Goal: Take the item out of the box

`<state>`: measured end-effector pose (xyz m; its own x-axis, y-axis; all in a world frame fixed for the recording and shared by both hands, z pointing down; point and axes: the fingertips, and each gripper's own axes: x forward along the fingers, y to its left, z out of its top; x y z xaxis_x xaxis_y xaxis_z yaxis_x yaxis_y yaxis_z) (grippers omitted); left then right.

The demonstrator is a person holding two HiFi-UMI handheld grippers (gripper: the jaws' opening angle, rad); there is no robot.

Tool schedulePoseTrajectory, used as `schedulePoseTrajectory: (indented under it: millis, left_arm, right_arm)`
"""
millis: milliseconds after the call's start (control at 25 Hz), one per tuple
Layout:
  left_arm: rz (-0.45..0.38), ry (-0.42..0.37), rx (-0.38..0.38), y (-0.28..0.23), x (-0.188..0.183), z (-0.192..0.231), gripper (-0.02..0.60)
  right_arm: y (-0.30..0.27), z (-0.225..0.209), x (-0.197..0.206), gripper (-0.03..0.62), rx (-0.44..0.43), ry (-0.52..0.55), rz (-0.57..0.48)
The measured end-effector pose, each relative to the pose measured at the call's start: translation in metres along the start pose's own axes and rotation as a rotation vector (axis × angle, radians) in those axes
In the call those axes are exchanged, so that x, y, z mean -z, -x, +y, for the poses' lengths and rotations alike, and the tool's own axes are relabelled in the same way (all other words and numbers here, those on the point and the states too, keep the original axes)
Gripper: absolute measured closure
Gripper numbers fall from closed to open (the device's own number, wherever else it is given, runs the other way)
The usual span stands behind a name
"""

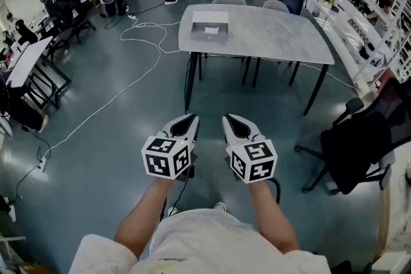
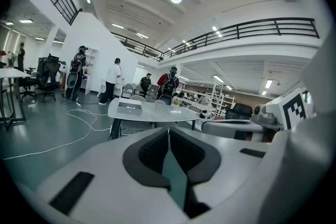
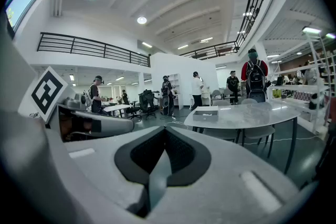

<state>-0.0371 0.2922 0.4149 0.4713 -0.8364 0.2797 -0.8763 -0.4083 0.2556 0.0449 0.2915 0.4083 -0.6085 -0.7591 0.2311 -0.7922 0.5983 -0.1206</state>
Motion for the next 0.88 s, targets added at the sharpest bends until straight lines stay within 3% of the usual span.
schedulePoseTrajectory:
  millis: [400, 880]
  left_arm:
    - [0.017, 0.044, -0.071, -0.035, 0.006, 0.002, 0.561]
    - [0.009, 0.046, -0.068, -0.089, -0.015, 0.012, 0.561]
  right_arm:
    - [-0.009, -0.038, 0.008, 0.589, -0.064, -0.033, 0.015]
    - [-0.049, -0.08, 0.004, 0.589, -0.076, -0.043, 0.037]
